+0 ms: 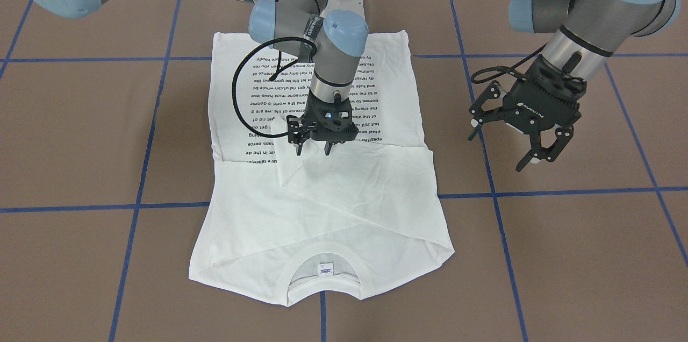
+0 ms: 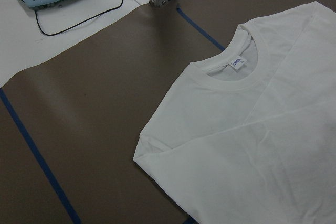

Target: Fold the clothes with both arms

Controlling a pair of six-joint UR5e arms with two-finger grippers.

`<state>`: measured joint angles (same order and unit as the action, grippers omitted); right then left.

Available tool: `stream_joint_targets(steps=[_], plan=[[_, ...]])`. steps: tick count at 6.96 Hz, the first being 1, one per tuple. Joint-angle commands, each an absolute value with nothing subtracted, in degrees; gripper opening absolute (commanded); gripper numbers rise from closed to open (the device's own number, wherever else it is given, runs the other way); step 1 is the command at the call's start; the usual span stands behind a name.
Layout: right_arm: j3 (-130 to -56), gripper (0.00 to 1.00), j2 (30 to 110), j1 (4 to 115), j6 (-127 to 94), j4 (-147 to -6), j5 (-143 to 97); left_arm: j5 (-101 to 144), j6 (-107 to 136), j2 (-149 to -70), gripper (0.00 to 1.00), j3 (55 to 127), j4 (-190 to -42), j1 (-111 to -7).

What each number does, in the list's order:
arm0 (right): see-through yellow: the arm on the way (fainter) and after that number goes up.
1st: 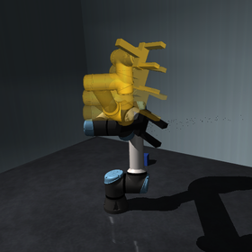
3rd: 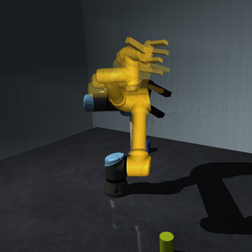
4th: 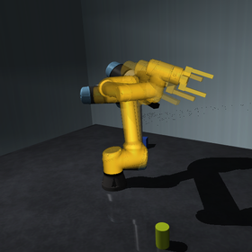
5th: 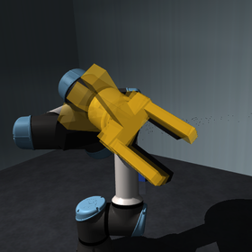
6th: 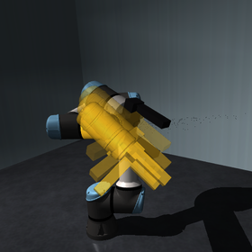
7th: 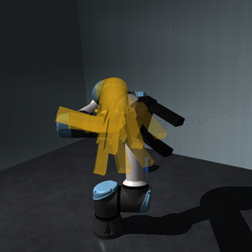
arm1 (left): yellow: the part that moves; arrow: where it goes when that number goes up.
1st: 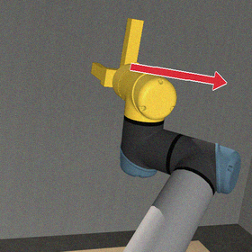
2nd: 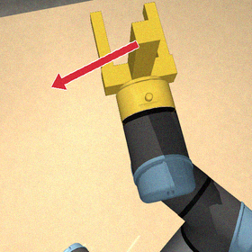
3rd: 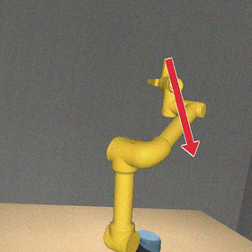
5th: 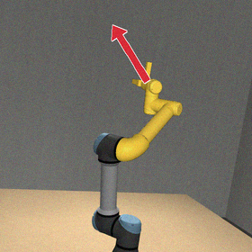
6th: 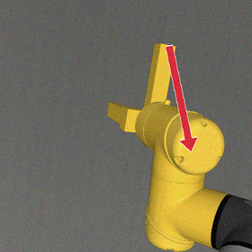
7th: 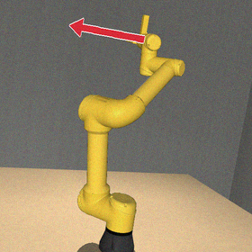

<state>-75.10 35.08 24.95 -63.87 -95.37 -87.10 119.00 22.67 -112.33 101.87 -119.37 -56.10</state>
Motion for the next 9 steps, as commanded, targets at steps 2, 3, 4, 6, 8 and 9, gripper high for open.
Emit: stream_joint_targets(steps=[2, 3, 4, 6, 8, 9], plan=[[-75.1, 0.55, 35.2, 24.6, -63.8, -95.3, -87.1, 119.0, 22.6, -112.3, 1.0, 102.0, -119.5, -56.0], [-75.0, 0.55, 35.6, 24.4, -63.8, -95.2, -87.1, 119.0, 22.6, -112.3, 1.0, 101.9, -119.5, -56.0], [-74.5, 0.55, 35.7, 24.3, -63.9, -95.2, -87.2, 119.0, 22.6, -112.4, 1.0, 101.9, -119.5, -55.9], [-74.2, 0.55, 35.5, 23.8, -63.9, -95.0, -87.2, 119.0, 22.6, -112.5, 1.0, 101.9, -119.5, -55.9], [-74.2, 0.13, 35.3, 23.4, -64.5, -95.2, -87.2, 119.0, 22.6, -112.5, 1.0, 101.9, -119.6, -55.9], [-74.4, 0.0, 35.4, 23.4, -64.5, -95.4, -87.2, 119.0, 22.6, -112.4, 1.0, 101.9, -119.6, -55.9]])
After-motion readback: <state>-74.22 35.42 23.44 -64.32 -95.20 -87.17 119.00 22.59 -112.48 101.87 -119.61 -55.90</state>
